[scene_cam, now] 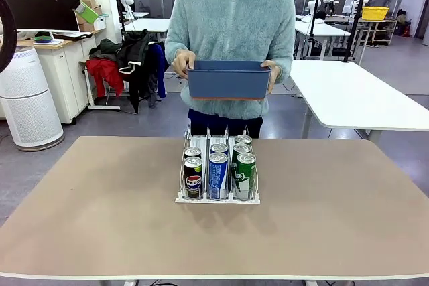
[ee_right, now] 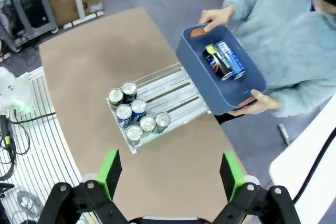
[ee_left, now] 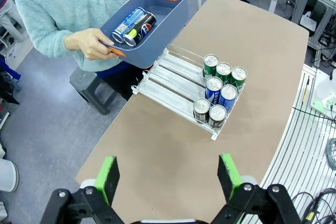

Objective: Fill the beverage cans into the dispenser.
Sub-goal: Pick up the Ionic drink handed by the human.

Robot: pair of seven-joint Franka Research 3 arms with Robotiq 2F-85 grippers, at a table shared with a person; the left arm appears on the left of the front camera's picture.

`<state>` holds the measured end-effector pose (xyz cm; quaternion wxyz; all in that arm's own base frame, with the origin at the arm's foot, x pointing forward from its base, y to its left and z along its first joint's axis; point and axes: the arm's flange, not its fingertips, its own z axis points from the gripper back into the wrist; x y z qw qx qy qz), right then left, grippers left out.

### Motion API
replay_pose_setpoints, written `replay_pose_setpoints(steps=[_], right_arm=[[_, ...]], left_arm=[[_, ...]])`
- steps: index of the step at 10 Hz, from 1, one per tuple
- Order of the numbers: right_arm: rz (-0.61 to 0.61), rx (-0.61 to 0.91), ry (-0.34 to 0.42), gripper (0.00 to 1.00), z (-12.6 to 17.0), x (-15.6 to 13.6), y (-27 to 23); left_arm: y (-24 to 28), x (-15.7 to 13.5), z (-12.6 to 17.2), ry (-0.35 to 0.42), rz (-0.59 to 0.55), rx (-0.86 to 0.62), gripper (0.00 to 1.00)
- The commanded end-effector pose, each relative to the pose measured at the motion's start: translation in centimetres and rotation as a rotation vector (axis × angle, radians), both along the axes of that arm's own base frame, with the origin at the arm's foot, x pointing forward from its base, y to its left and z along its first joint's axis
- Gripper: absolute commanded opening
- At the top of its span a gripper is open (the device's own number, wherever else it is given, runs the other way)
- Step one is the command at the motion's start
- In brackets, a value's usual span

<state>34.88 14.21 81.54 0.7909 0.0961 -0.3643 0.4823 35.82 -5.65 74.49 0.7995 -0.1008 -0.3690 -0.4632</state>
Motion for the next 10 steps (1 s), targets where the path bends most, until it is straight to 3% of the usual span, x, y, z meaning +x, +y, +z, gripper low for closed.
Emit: replay_pose_setpoints(steps=[1, 10], right_arm=[[-0.057, 0.008, -0.033, 1.0, -0.7, -0.9, -1.1], [-0.14, 0.119, -0.062, 1.0, 0.5, 0.0, -5.9]], left_arm=[[0.0, 0.1, -0.1, -0.006, -0.003, -0.007, 1.0], [0.0, 0.1, -0.1, -0.006, -0.003, -0.007, 1.0]])
